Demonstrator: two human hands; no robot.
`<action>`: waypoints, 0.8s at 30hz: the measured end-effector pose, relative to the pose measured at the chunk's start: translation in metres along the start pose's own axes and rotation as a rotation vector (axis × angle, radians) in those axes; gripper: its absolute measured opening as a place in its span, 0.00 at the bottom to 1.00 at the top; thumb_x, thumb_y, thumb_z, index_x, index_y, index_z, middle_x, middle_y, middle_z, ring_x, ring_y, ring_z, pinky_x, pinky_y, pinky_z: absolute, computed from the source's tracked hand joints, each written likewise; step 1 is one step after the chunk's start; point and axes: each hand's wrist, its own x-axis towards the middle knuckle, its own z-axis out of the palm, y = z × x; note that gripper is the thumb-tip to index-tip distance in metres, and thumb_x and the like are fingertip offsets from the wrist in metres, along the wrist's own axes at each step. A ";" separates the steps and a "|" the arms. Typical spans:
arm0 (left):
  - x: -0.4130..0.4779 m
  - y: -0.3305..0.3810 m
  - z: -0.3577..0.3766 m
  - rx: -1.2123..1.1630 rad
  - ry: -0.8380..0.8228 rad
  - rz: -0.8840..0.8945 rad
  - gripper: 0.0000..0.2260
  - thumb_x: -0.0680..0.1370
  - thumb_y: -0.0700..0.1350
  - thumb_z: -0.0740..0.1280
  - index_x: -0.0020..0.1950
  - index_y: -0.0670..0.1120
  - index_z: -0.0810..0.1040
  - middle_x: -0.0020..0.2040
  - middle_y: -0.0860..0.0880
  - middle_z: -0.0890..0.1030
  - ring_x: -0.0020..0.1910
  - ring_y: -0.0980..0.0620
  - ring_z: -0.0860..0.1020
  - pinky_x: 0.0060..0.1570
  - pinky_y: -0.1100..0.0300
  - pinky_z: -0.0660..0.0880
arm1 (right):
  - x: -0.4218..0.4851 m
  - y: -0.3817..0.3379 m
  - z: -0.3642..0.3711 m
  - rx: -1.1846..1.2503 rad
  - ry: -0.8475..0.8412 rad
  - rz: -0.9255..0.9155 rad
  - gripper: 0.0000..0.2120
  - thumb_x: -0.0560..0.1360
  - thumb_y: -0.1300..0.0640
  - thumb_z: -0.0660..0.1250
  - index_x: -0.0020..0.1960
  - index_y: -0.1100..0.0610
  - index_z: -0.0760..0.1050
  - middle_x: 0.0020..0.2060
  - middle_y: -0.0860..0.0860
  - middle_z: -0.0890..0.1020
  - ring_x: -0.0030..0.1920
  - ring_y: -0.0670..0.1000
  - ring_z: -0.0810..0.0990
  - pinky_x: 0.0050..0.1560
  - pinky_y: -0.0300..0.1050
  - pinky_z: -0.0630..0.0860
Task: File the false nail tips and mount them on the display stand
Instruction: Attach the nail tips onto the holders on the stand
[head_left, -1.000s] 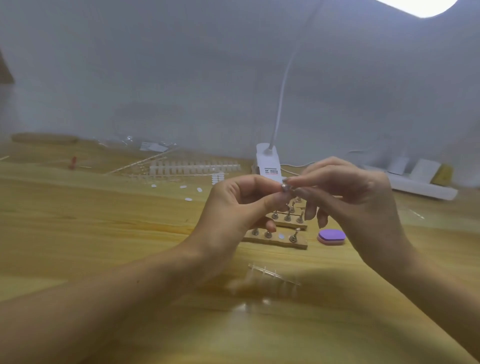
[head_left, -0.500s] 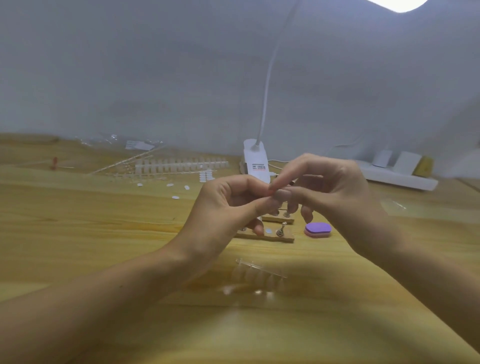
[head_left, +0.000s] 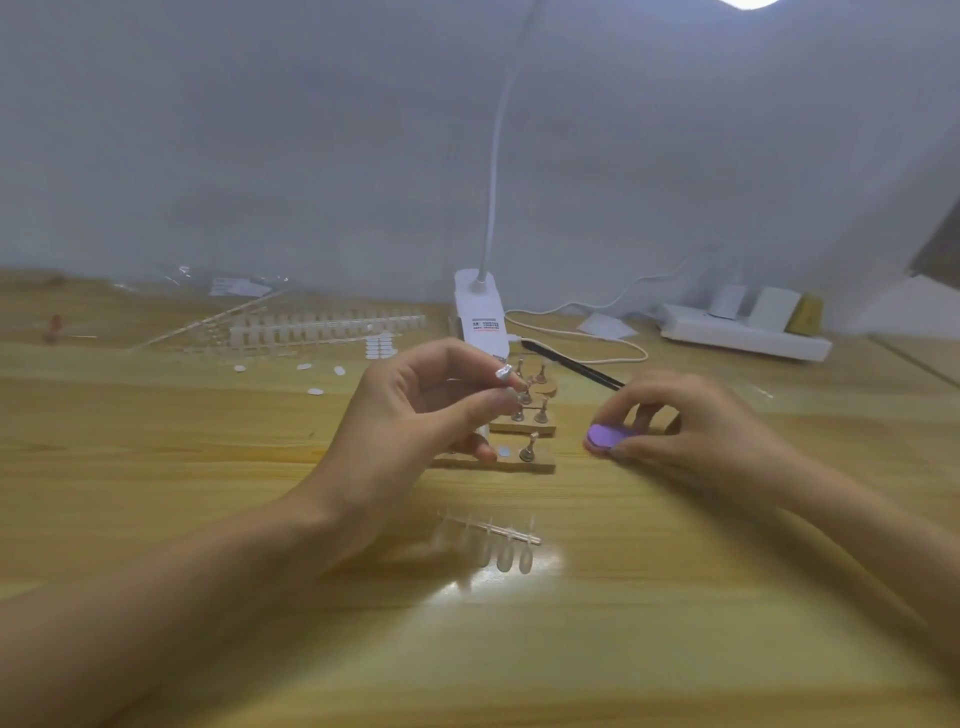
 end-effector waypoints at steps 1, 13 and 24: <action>0.000 0.000 0.000 0.008 0.004 0.000 0.02 0.69 0.43 0.74 0.41 0.49 0.84 0.45 0.46 0.85 0.43 0.53 0.83 0.33 0.65 0.77 | 0.001 0.003 -0.004 0.019 0.060 0.004 0.05 0.69 0.48 0.78 0.43 0.42 0.83 0.42 0.38 0.83 0.42 0.42 0.80 0.39 0.30 0.71; -0.001 -0.004 -0.001 0.076 -0.014 -0.036 0.03 0.69 0.44 0.75 0.41 0.49 0.83 0.46 0.48 0.86 0.45 0.53 0.84 0.34 0.66 0.77 | -0.020 0.002 0.007 0.068 0.093 -0.074 0.13 0.66 0.63 0.80 0.47 0.51 0.85 0.45 0.45 0.81 0.45 0.44 0.81 0.42 0.30 0.75; -0.002 -0.007 0.000 0.069 -0.023 -0.056 0.03 0.68 0.41 0.75 0.39 0.48 0.83 0.44 0.48 0.85 0.41 0.56 0.83 0.34 0.65 0.77 | -0.018 0.013 -0.017 0.198 -0.108 0.033 0.18 0.68 0.65 0.78 0.47 0.43 0.86 0.44 0.41 0.83 0.45 0.44 0.84 0.49 0.38 0.80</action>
